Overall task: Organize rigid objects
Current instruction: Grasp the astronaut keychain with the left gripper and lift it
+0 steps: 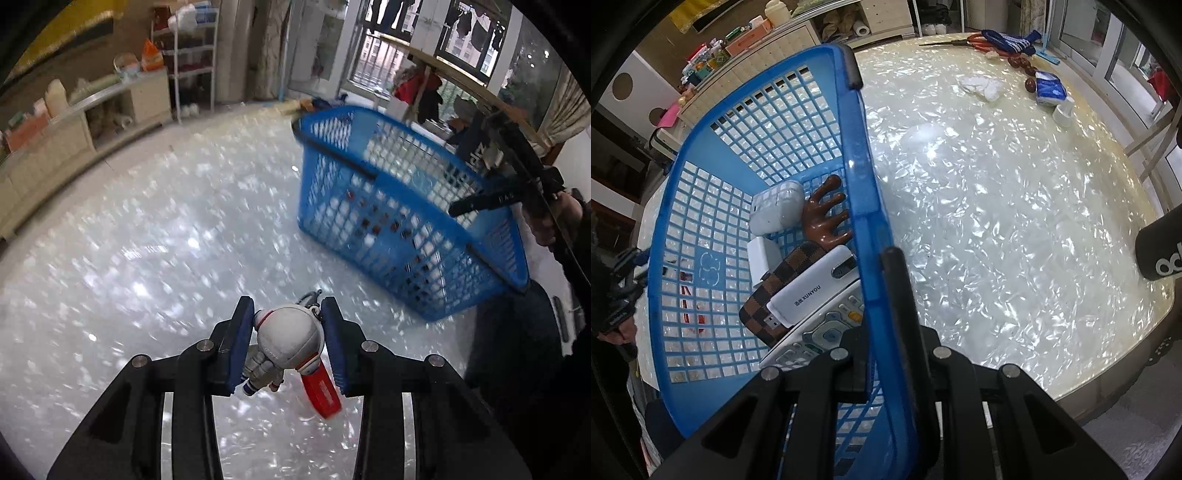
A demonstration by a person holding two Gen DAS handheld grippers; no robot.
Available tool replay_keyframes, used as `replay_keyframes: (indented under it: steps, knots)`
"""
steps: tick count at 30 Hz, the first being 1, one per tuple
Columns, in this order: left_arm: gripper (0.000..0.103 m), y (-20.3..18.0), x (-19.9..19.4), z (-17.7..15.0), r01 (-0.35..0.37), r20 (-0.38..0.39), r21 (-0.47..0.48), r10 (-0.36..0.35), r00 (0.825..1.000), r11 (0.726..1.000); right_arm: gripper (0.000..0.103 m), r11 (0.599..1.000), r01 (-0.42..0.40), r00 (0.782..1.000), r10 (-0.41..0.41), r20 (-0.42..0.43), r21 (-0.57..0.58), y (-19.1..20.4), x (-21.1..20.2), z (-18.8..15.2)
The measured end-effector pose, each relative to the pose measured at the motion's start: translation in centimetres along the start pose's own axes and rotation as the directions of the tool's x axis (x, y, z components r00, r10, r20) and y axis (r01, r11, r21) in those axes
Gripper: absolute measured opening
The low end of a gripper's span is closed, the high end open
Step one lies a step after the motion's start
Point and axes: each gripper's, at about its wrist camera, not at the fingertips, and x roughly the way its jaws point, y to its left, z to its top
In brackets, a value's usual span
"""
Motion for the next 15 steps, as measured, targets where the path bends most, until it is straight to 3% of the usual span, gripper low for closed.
replay_keyframes:
  steps: [8, 15]
  knots:
    - [0.041, -2.8, -4.5, 3.9, -0.059, 0.068, 0.027, 0.057, 0.996, 0.998, 0.013, 1.0, -0.006, 1.0, 0.006, 0.005, -0.023, 0.1, -0.6, 0.1]
    - [0.041, -7.6, -8.3, 8.6, -0.093, 0.13, 0.104, 0.08, 0.988, 0.99, 0.013, 0.999, -0.039, 0.999, 0.039, 0.002, -0.032, -0.3, -0.6, -0.2]
